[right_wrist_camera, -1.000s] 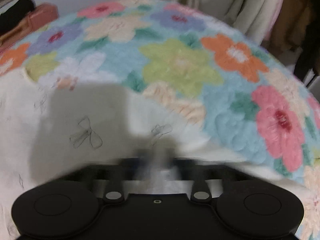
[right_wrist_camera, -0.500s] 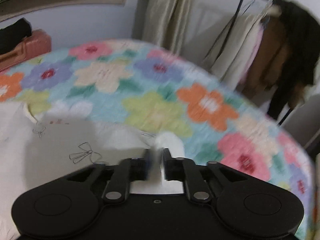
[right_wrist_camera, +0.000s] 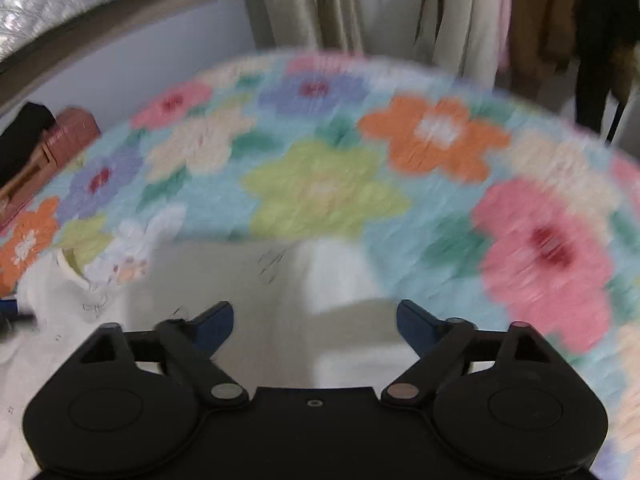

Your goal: Fold clothes

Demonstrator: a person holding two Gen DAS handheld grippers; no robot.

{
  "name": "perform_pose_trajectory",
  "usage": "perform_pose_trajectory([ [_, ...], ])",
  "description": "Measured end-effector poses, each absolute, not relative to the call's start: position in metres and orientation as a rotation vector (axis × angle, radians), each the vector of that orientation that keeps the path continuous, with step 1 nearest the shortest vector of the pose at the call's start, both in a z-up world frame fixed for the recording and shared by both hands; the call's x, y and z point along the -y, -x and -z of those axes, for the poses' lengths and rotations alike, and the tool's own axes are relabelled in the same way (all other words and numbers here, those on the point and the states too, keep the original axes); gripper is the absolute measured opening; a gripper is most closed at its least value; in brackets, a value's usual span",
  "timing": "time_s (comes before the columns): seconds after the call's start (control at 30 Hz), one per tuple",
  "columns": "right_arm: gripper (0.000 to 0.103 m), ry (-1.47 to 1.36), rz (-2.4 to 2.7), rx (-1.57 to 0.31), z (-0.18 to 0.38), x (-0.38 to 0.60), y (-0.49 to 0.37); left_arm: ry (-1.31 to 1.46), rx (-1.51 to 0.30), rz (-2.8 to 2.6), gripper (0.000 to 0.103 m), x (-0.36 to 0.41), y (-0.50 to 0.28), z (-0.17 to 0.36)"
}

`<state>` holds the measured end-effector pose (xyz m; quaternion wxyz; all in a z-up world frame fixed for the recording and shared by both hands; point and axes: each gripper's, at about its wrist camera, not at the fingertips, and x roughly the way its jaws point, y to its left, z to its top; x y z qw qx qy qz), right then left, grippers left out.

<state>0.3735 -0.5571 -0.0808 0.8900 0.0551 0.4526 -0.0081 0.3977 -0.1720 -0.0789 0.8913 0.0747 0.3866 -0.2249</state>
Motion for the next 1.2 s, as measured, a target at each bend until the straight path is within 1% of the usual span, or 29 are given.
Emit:
perform_pose_trajectory([
  [0.03, 0.060, -0.070, 0.034, -0.973, 0.090, 0.545, -0.380, -0.173, -0.768, 0.423, 0.002, 0.174, -0.395, 0.070],
  [0.07, 0.042, 0.001, 0.061, -0.980, 0.096, 0.533, -0.382, -0.204, -0.702, 0.411, 0.002, 0.175, -0.390, 0.058],
  [0.1, 0.012, 0.045, 0.083, -0.957, 0.095, 0.524, -0.381, -0.240, -0.641, 0.428, 0.002, 0.179, -0.384, 0.050],
  [0.13, 0.005, 0.039, 0.108, -0.920, 0.090, 0.521, -0.380, -0.294, -0.591, 0.457, 0.002, 0.183, -0.380, 0.043],
  [0.2, 0.003, -0.020, 0.167, -0.836, 0.076, 0.523, -0.376, -0.361, -0.542, 0.464, 0.002, 0.188, -0.377, 0.036],
  [0.27, 0.002, -0.008, 0.198, -0.736, 0.059, 0.522, -0.369, -0.340, -0.528, 0.435, 0.002, 0.185, -0.381, 0.032],
  [0.33, 0.002, 0.029, 0.216, -0.649, 0.043, 0.519, -0.364, -0.308, -0.495, 0.371, 0.002, 0.181, -0.388, 0.028],
  [0.4, 0.002, 0.056, 0.227, -0.606, 0.035, 0.517, -0.363, -0.291, -0.471, 0.280, 0.001, 0.181, -0.395, 0.030],
  [0.43, 0.006, 0.069, 0.231, -0.591, 0.031, 0.516, -0.364, -0.314, -0.454, 0.217, 0.003, 0.184, -0.399, 0.033],
  [0.47, 0.011, 0.093, 0.234, -0.587, 0.030, 0.513, -0.364, -0.349, -0.494, 0.202, 0.014, 0.187, -0.403, 0.039],
  [0.5, 0.033, 0.128, 0.236, -0.594, 0.029, 0.508, -0.363, -0.384, -0.544, 0.195, 0.024, 0.191, -0.406, 0.044],
  [0.53, 0.061, 0.161, 0.245, -0.590, 0.028, 0.504, -0.359, -0.379, -0.596, 0.235, 0.042, 0.191, -0.401, 0.046],
  [0.57, 0.070, 0.194, 0.263, -0.573, 0.026, 0.500, -0.353, -0.368, -0.648, 0.283, 0.045, 0.191, -0.394, 0.048],
  [0.6, 0.080, 0.210, 0.278, -0.555, 0.025, 0.497, -0.344, -0.345, -0.639, 0.318, 0.047, 0.188, -0.380, 0.046],
  [0.67, 0.081, 0.151, 0.263, -0.545, 0.020, 0.500, -0.321, -0.302, -0.611, 0.367, 0.066, 0.181, -0.346, 0.041],
  [0.7, 0.081, 0.108, 0.251, -0.541, 0.017, 0.503, -0.308, -0.274, -0.615, 0.376, 0.068, 0.176, -0.329, 0.038],
  [0.8, 0.081, 0.016, 0.242, -0.492, 0.007, 0.507, -0.261, -0.170, -0.648, 0.374, 0.069, 0.156, -0.274, 0.035],
  [0.9, 0.081, 0.034, 0.186, -0.468, -0.008, 0.491, -0.204, -0.050, -0.666, 0.342, 0.069, 0.126, -0.220, 0.030],
  [1.07, 0.081, -0.122, 0.086, -0.541, -0.019, 0.490, -0.115, 0.108, -0.676, 0.290, 0.069, 0.082, -0.139, 0.032],
  [1.17, 0.081, -0.234, 0.101, -0.593, -0.008, 0.498, -0.064, 0.146, -0.752, 0.281, 0.069, 0.072, -0.109, 0.038],
  [1.2, 0.081, -0.264, 0.103, -0.615, -0.002, 0.501, -0.049, 0.189, -0.806, 0.265, 0.069, 0.072, -0.100, 0.042],
])
